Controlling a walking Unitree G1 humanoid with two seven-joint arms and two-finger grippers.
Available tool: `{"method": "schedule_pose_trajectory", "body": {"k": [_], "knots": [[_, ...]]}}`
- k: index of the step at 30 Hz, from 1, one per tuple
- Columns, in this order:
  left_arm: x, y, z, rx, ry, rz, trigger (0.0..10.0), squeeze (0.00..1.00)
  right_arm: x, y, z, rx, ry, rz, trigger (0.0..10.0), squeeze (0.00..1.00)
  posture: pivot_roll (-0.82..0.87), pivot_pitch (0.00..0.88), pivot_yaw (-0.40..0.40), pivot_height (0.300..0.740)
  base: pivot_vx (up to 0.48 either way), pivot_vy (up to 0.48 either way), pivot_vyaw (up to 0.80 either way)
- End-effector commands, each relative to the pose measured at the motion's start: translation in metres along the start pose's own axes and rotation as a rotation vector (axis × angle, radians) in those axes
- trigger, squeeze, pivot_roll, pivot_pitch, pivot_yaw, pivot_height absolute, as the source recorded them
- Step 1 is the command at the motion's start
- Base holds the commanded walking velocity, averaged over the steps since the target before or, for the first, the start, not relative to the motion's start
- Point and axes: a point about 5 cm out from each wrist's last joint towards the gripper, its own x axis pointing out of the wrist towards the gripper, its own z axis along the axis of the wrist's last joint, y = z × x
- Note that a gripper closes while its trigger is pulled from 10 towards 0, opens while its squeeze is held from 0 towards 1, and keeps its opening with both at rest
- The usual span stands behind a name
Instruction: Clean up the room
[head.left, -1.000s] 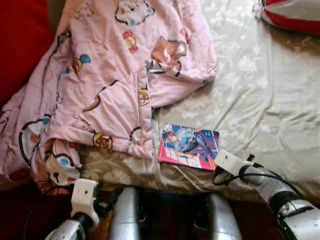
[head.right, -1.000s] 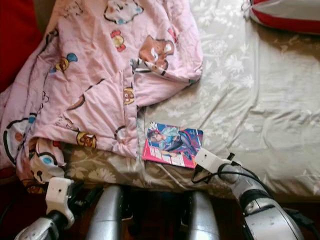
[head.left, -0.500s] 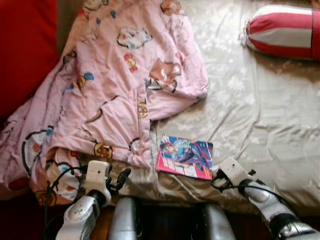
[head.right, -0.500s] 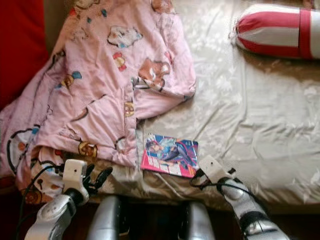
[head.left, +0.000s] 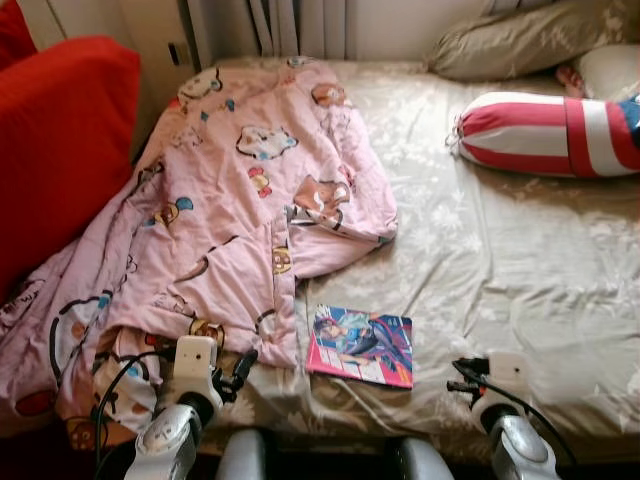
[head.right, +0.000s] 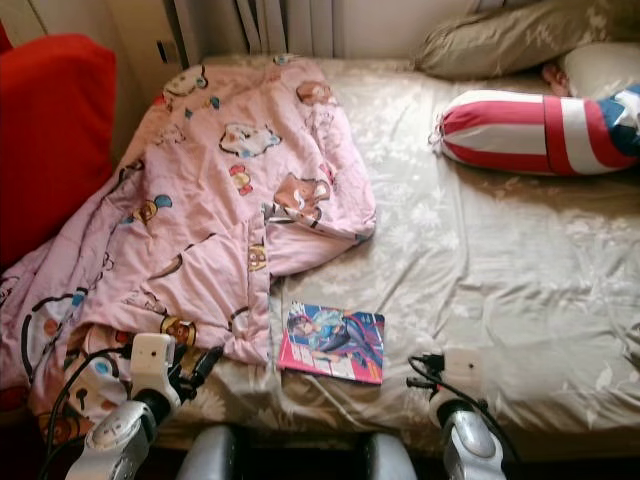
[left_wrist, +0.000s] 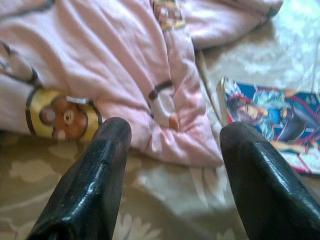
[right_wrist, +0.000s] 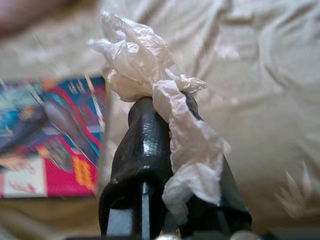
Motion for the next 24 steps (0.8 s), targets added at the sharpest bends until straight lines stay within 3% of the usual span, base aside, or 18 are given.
{"method": "schedule_pose_trajectory", "body": {"k": [1,3,5,12,18,24], "knots": [[-0.001,0.004,-0.004,0.017,0.012,0.017,10.0,0.0,-0.001,0.002,0.003,0.014,-0.034,-0.002,10.0,0.0,0.07,0.04,-0.031,0.642,0.0,0.0,0.0],[-0.001,0.004,-0.005,0.018,0.011,0.019,10.0,0.0,-0.001,0.006,0.001,0.01,-0.032,0.009,10.0,0.0,0.08,0.034,-0.034,0.642,0.0,0.0,0.0],[0.0,0.004,-0.005,0.015,-0.003,0.021,10.0,0.0,-0.002,0.008,0.002,0.069,-0.056,0.008,10.0,0.0,0.08,0.028,-0.04,0.647,0.0,0.0,0.0],[0.003,0.004,-0.009,0.002,0.004,0.03,10.0,0.0,-0.001,0.001,0.002,0.077,-0.038,-0.015,10.0,0.0,0.07,0.031,-0.046,0.687,0.0,0.0,0.0],[-0.001,0.007,-0.032,-0.049,0.093,0.049,10.0,0.0,-0.005,-0.01,-0.01,0.105,0.038,-0.063,10.0,0.0,0.06,0.034,-0.051,0.727,0.0,0.0,0.0],[-0.016,0.02,-0.065,-0.064,0.261,0.087,10.0,0.0,-0.018,-0.02,-0.035,0.084,0.174,-0.107,10.0,0.0,0.06,0.024,-0.043,0.74,0.0,0.0,0.0]]}}
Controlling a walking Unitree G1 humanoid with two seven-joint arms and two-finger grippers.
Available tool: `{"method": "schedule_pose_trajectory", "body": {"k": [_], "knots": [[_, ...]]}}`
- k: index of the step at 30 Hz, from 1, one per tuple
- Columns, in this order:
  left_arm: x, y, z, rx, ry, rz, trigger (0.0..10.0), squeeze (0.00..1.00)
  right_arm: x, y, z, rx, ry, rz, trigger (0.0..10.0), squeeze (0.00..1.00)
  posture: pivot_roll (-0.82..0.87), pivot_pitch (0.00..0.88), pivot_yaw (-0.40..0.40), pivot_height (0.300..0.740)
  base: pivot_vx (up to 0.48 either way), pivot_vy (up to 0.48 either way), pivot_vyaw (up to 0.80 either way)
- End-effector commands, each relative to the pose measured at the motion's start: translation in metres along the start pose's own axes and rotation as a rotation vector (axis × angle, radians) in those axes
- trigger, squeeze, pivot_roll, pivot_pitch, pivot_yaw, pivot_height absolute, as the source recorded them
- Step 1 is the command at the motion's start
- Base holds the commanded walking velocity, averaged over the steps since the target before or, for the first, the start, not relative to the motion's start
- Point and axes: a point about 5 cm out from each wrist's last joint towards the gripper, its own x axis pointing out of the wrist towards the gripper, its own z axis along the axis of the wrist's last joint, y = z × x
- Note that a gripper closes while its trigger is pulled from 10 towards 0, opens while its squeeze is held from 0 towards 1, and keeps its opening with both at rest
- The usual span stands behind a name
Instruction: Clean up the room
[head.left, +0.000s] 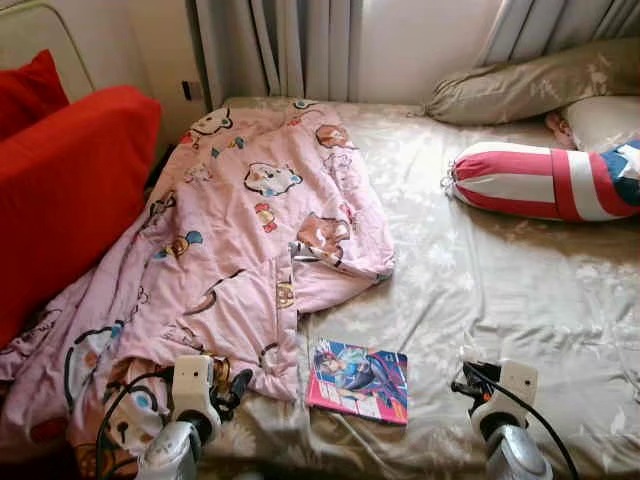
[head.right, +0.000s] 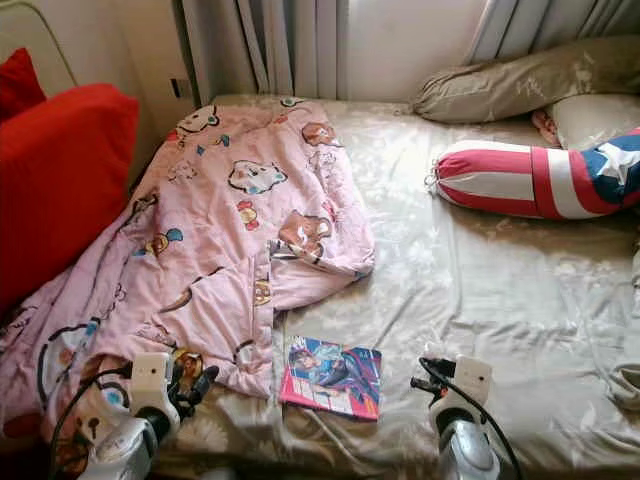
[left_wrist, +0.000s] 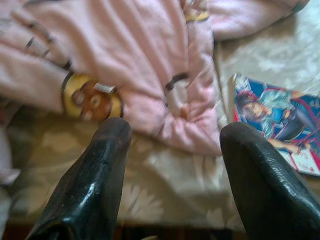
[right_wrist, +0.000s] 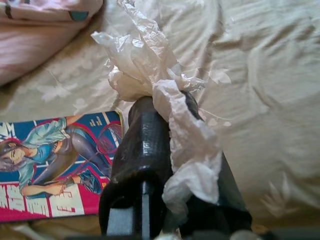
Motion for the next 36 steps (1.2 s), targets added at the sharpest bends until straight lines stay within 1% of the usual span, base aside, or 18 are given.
{"method": "schedule_pose_trajectory", "body": {"k": [1,4,5,6,10,12,16,19,21,22,23,24,25,28,30,32,33,36], "knots": [[-0.004,0.008,-0.01,0.012,0.048,0.023,10.0,0.0,-0.005,-0.008,-0.011,0.0,0.059,-0.038,10.0,0.0,0.06,0.024,-0.043,0.74,0.0,0.0,0.0],[-0.007,0.013,-0.022,-0.006,0.102,0.057,10.0,0.0,-0.011,-0.016,-0.023,-0.002,0.125,-0.079,10.0,0.0,0.06,0.0,-0.046,0.74,0.0,0.0,0.0],[-0.007,0.013,-0.022,-0.006,0.102,0.057,10.0,0.0,-0.011,-0.016,-0.023,-0.002,0.125,-0.079,10.0,0.0,0.06,0.0,-0.046,0.74,0.0,0.0,0.0],[-0.007,0.013,-0.026,-0.008,0.13,0.066,10.0,0.0,-0.012,-0.017,-0.028,0.0,0.159,-0.089,10.0,0.0,0.06,0.0,-0.047,0.74,0.0,0.0,0.0],[-0.005,0.01,-0.031,-0.004,0.174,0.068,10.0,0.0,-0.014,-0.018,-0.032,-0.011,0.19,-0.094,10.0,0.0,0.06,0.0,-0.04,0.74,0.0,0.0,0.0],[-0.005,0.009,-0.033,0.0,0.192,0.068,10.0,0.0,-0.014,-0.017,-0.034,-0.01,0.204,-0.099,10.0,0.0,0.05,0.0,-0.038,0.74,0.0,0.0,0.0],[0.001,0.002,-0.035,-0.001,0.251,0.064,10.0,0.0,-0.013,-0.011,-0.039,-0.005,0.265,-0.106,10.0,0.0,0.05,0.0,-0.023,0.74,0.0,0.0,0.0],[0.001,0.003,-0.036,-0.011,0.266,0.084,10.0,0.0,-0.014,-0.009,-0.043,-0.001,0.299,-0.108,10.0,0.0,0.05,0.0,-0.027,0.74,0.0,0.0,0.0],[0.0,0.004,-0.037,-0.044,0.263,0.11,10.0,0.0,-0.016,-0.008,-0.048,-0.007,0.323,-0.106,10.0,0.0,0.04,0.0,-0.031,0.74,0.0,0.0,0.0],[0.0,0.004,-0.037,-0.044,0.263,0.11,10.0,0.0,-0.016,-0.008,-0.048,-0.007,0.323,-0.106,10.0,0.0,0.04,0.0,-0.031,0.74,0.0,0.0,0.0],[-0.003,0.007,-0.041,-0.072,0.265,0.129,10.0,0.0,-0.017,-0.008,-0.051,0.009,0.328,-0.116,10.0,0.0,0.05,0.0,-0.035,0.74,0.0,0.0,0.0],[-0.003,0.007,-0.041,-0.072,0.265,0.129,10.0,0.0,-0.017,-0.008,-0.051,0.009,0.328,-0.116,10.0,0.0,0.05,0.0,-0.035,0.74,0.0,0.0,0.0],[-0.008,0.009,-0.049,-0.079,0.29,0.139,10.0,0.0,-0.021,-0.01,-0.055,0.015,0.341,-0.122,10.0,0.0,0.05,0.0,-0.038,0.74,0.0,0.0,0.0],[-0.014,0.012,-0.059,-0.087,0.326,0.151,10.0,0.0,-0.026,-0.013,-0.061,0.011,0.361,-0.13,10.0,0.0,0.05,0.0,-0.04,0.74,0.0,0.0,0.0],[-0.017,0.013,-0.063,-0.085,0.342,0.153,10.0,0.0,-0.028,-0.015,-0.064,0.015,0.368,-0.141,10.0,0.0,0.06,0.0,-0.038,0.74,0.0,0.0,0.0],[-0.024,0.016,-0.07,-0.079,0.368,0.157,10.0,0.0,-0.032,-0.017,-0.069,0.02,0.383,-0.15,10.0,0.0,0.05,0.0,-0.018,0.74,0.0,0.0,0.0],[-0.029,0.021,-0.074,-0.07,0.385,0.167,10.0,0.0,-0.034,-0.017,-0.073,0.021,0.389,-0.15,10.0,0.0,0.05,0.0,-0.012,0.74,0.0,0.0,0.0],[-0.033,0.026,-0.076,-0.064,0.394,0.177,10.0,0.0,-0.036,-0.016,-0.074,0.032,0.384,-0.153,10.0,0.0,0.04,0.0,-0.006,0.74,0.0,0.0,0.0]]}}
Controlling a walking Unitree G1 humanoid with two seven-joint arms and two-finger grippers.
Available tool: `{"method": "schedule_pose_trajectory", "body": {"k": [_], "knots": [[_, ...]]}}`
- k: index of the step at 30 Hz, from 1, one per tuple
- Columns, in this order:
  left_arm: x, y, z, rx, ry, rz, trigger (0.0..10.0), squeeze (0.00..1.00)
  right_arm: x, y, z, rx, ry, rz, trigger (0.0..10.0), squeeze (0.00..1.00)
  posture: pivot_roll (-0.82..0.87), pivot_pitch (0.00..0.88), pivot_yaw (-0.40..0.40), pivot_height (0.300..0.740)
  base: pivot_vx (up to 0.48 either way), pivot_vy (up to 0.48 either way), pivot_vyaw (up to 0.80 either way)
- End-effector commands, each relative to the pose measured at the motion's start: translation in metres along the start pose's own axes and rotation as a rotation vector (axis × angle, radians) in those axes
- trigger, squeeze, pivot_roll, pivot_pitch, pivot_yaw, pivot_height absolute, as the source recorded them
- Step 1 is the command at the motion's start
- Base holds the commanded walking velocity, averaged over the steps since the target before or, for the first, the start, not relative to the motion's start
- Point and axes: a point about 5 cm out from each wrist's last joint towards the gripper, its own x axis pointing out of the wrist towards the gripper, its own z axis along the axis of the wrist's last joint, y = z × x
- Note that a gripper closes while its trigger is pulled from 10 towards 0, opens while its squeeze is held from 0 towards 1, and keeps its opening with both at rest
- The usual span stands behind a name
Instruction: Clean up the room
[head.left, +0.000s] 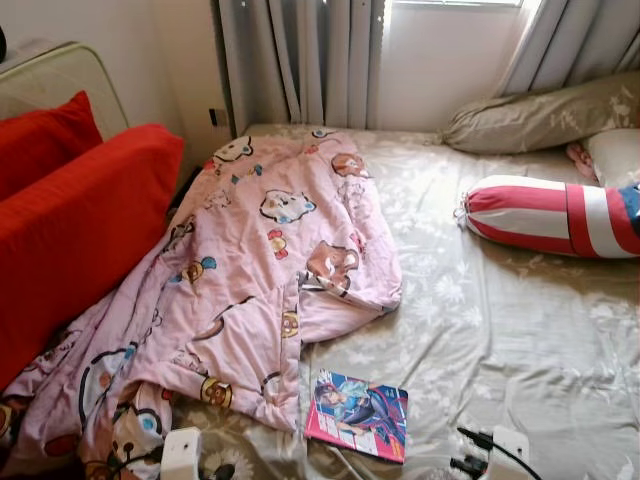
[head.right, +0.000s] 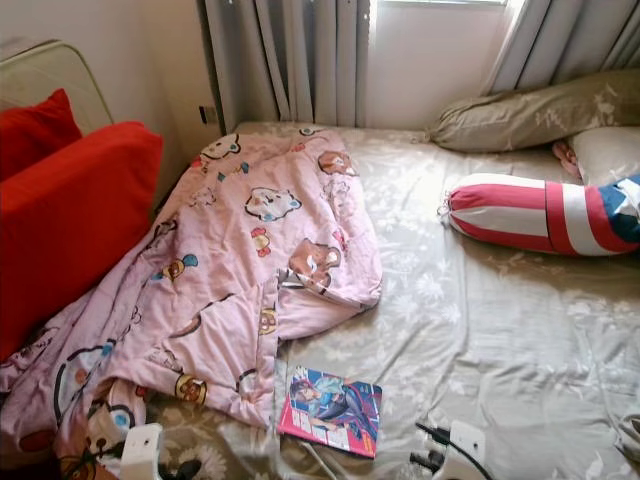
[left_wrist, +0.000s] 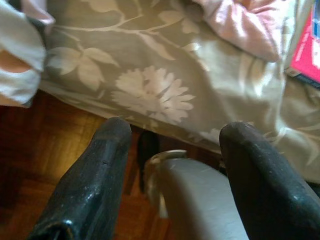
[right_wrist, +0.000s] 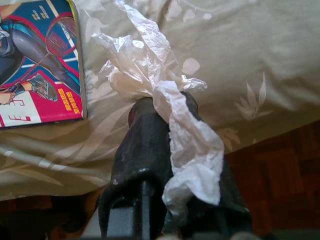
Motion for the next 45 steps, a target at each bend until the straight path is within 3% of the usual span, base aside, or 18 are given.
{"method": "schedule_pose_trajectory", "body": {"k": [1,7,19,29,40,45], "knots": [[-0.003,0.007,-0.004,0.024,0.021,0.012,10.0,0.0,-0.001,0.001,-0.003,0.013,0.003,0.002,10.0,0.0,0.04,0.0,-0.009,0.74,0.0,0.0,0.46],[-0.003,0.011,0.002,0.019,0.0,0.014,10.0,0.0,-0.001,0.003,-0.004,-0.064,0.021,0.043,10.0,0.0,0.05,0.0,-0.043,0.74,0.0,0.0,0.78],[-0.005,0.011,-0.012,-0.016,0.028,0.035,10.0,0.0,-0.001,-0.012,0.004,-0.061,0.014,0.01,10.0,0.0,0.08,0.0,-0.056,0.74,0.0,0.0,0.8],[-0.004,0.009,-0.012,-0.022,0.027,0.039,10.0,0.0,0.001,0.001,0.004,-0.07,0.014,0.048,10.0,0.0,0.09,0.0,-0.059,0.74,0.0,0.0,0.8],[-0.002,-0.004,-0.017,-0.028,0.037,0.038,10.0,0.0,0.0,0.004,-0.001,-0.056,0.027,0.049,10.0,0.0,0.09,0.0,-0.061,0.74,0.0,0.0,0.75],[0.0,-0.013,-0.019,-0.044,0.045,0.03,10.0,0.0,0.001,0.004,0.0,-0.047,0.023,0.039,10.0,0.0,0.1,0.0,-0.066,0.74,0.0,0.0,0.0]]}}
